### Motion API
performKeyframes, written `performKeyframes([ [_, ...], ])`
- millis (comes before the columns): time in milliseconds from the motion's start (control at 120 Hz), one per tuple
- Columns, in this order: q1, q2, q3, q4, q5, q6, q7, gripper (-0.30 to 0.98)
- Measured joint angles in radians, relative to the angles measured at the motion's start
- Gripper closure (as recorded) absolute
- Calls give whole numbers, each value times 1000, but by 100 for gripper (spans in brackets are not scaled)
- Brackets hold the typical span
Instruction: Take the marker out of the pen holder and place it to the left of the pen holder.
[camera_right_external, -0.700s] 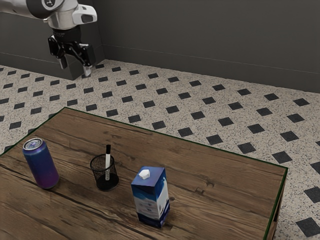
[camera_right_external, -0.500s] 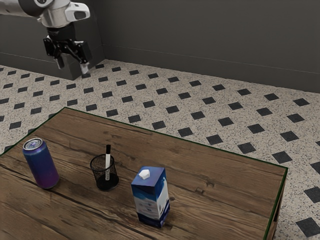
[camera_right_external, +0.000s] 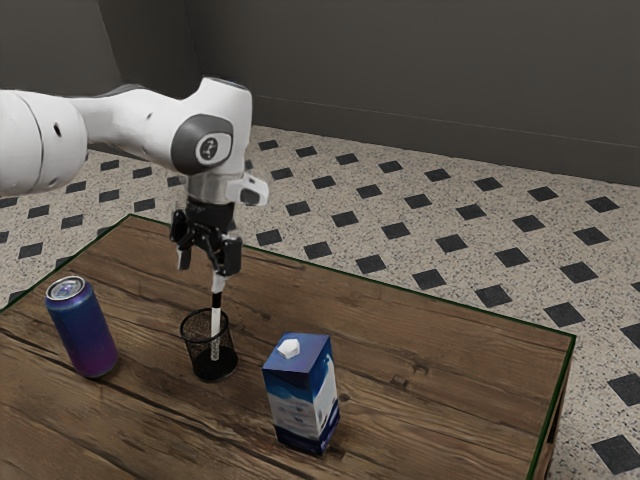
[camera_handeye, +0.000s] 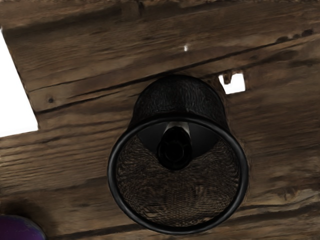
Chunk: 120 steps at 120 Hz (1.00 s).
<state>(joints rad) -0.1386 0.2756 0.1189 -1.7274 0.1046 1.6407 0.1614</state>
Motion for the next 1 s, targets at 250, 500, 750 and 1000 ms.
performKeyframes([
  [250, -14, 4, 55, -105, -90, 154, -97, 0],
  [500, -46, -9, 59, -163, -75, 281, -120, 7],
  [750, -51, -15, 57, -174, -32, 329, -71, 22],
  [1000, -49, -22, 59, -199, -107, 345, -30, 33],
])
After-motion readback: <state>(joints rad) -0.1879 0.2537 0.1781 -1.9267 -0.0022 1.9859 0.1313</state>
